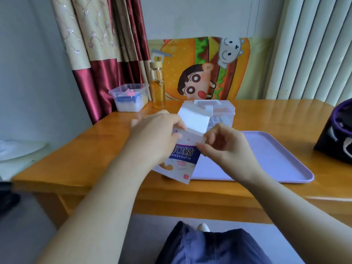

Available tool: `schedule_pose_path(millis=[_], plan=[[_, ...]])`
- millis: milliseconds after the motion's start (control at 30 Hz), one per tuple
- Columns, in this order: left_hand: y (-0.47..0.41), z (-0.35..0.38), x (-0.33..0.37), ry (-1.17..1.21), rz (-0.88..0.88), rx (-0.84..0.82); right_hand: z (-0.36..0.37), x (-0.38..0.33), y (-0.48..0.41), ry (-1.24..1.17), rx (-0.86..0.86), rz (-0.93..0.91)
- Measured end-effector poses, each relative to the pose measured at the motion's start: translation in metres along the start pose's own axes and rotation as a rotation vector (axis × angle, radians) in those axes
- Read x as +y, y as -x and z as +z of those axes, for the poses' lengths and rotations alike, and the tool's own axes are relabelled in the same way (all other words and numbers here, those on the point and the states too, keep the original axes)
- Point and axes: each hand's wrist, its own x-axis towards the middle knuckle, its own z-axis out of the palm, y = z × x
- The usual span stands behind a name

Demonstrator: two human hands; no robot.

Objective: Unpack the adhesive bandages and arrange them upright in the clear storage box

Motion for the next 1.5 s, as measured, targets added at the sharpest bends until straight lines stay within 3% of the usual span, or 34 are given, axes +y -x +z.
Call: schedule_pose_path(millis=[67, 167, 300, 400, 500, 633, 767, 900, 1067, 1200, 1367, 1500], plan=[[0.013, -0.008, -0.011, -0.029, -0.009, -0.049, 0.014, -0.001, 0.005, -0.171, -0.035, 0.083], [0.041, -0.021, -0.042, 0.070, -0.047, -0.251, 0.045, 0.001, 0.015, -0.354, -0.179, 0.256], [0.089, -0.033, -0.088, 0.020, -0.112, -0.475, 0.091, 0.008, 0.030, -0.299, -0.424, 0.414], [0.122, -0.028, -0.120, 0.066, -0.215, -0.523, 0.116, 0.013, 0.030, -0.006, -0.378, 0.304], [0.150, -0.008, -0.146, 0.089, -0.293, -0.589, 0.137, 0.015, 0.029, 0.347, -0.389, 0.036], [0.206, 0.048, -0.196, 0.113, -0.454, -0.706, 0.177, 0.034, 0.034, 0.566, -0.427, -0.199], [0.269, 0.130, -0.243, 0.174, -0.735, -0.671, 0.213, 0.058, 0.041, 0.847, -0.364, -0.384], [0.297, 0.185, -0.262, 0.042, -0.920, -0.653, 0.243, 0.071, 0.044, 1.012, -0.201, -0.493], [0.304, 0.215, -0.289, -0.134, -0.978, -0.601, 0.253, 0.083, 0.043, 1.045, -0.033, -0.549], [0.309, 0.229, -0.308, -0.036, -1.098, -0.510, 0.255, 0.085, 0.042, 0.990, 0.023, -0.551], [0.302, 0.233, -0.305, 0.037, -1.058, -0.356, 0.253, 0.086, 0.041, 0.966, 0.034, -0.552], [0.270, 0.210, -0.279, 0.124, -0.878, 0.069, 0.251, 0.088, 0.043, 0.950, 0.023, -0.605]])
